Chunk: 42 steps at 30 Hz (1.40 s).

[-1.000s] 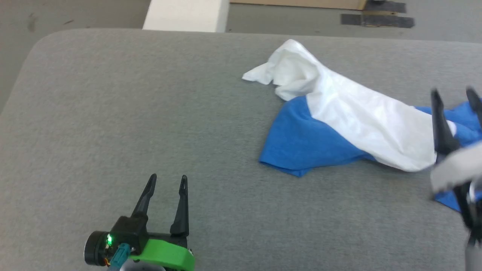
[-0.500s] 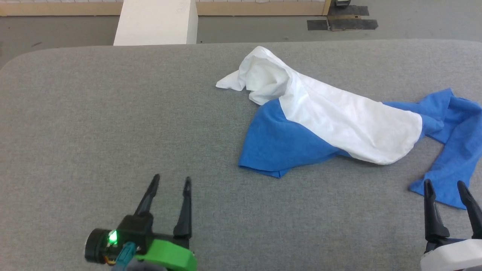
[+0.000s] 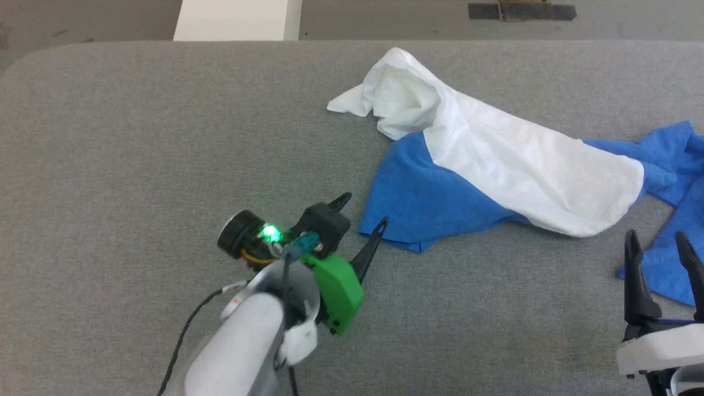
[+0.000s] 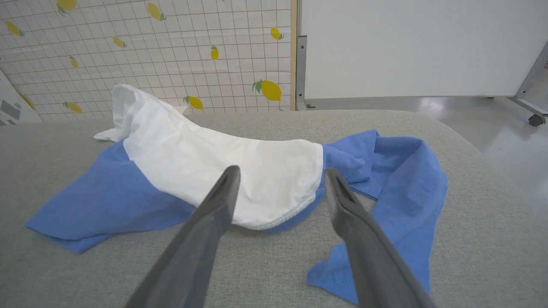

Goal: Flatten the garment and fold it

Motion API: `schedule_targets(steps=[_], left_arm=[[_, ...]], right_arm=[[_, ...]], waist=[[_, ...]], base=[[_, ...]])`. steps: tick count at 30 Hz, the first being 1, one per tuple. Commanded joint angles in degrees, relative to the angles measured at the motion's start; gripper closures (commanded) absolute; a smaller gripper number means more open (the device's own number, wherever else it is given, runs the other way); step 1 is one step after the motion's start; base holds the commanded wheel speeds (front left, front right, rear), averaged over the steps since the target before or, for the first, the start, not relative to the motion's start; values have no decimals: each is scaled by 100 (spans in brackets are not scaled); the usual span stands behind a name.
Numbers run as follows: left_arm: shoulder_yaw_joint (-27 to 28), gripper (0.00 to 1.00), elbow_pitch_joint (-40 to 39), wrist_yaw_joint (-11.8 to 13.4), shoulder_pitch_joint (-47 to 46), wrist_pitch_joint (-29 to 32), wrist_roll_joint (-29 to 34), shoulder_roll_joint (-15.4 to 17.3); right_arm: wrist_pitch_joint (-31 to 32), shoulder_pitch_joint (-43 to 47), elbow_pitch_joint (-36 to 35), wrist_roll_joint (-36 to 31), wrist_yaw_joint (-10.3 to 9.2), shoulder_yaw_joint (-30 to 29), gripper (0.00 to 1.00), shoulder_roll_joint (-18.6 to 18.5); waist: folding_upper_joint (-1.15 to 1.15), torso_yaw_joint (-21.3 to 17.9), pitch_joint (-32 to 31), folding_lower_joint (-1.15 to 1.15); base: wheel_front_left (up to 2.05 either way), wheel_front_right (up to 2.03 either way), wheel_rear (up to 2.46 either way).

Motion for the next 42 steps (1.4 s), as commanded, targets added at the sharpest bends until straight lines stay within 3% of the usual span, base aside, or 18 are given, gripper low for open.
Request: schedule_targets(steps=[1,12,13,14,21,25,31,36,39,42], left_arm=[[-114,0,215,-25,-276,66,-89,-37],[-334,0,2069,45,-1111,356,-293,-308],[-326,55,2161,50,-1116,340,-323,-332],[-306,100,2248,58,-1116,293,-371,-363],[-72,100,2356,132,-1006,-146,-716,-444],[220,100,1912,360,-791,-425,-846,-272],[773,100,494,938,-205,-315,-698,642],[1057,100,-1302,1360,316,367,-387,1384],[818,100,-2177,1337,575,751,-202,1556],[247,100,-2525,1091,747,961,-106,1483]], right_arm=[[22,-130,-45,15,-9,30,0,5],[13,-320,28,49,-9,150,0,6],[10,-335,43,52,-9,157,0,6],[5,-352,63,57,-9,160,0,6],[-6,-331,183,98,-9,135,0,6],[20,-238,217,115,-9,107,0,6],[104,-77,235,142,-9,116,0,6],[148,65,227,183,-9,113,0,6],[164,105,228,208,-9,183,0,6],[171,99,225,219,-9,240,0,6]], waist=[[0,-86,190,0],[0,-362,642,0],[0,-368,649,0],[0,-369,651,0],[0,-167,341,0],[0,36,1,0],[0,249,-451,0],[0,374,-642,0],[0,405,-647,0],[0,409,-611,0]], base=[[0,0,0],[0,0,0],[0,0,0],[0,0,0],[0,0,0],[0,0,0],[0,0,0],[0,0,0],[0,0,0],[0,0,0]])
